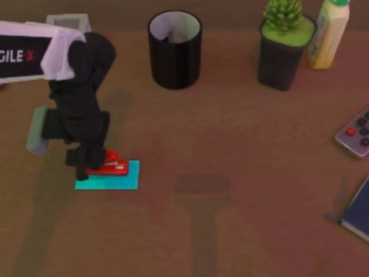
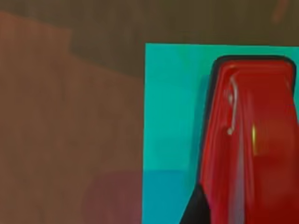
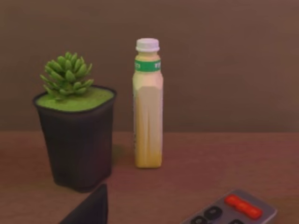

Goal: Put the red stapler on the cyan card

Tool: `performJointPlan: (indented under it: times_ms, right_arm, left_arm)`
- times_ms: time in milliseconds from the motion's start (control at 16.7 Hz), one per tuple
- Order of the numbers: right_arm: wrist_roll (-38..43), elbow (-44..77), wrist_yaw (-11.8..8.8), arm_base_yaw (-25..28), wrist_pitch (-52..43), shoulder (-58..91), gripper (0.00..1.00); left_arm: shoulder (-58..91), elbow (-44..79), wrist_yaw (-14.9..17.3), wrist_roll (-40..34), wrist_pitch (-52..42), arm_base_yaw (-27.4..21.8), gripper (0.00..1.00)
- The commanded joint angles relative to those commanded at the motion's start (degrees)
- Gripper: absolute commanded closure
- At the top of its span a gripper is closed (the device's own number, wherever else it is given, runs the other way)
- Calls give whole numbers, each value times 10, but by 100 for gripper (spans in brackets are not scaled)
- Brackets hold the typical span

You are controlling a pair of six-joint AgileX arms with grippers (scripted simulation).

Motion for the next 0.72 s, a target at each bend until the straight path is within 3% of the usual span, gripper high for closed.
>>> performJointPlan:
  times_ms: [360,720]
  right_arm:
    - [0,0,0,0,0,0,0]
    - [0,0,0,0,0,0,0]
  left_arm:
    - [0,0,0,0,0,0,2]
    - [0,0,0,0,0,0,0]
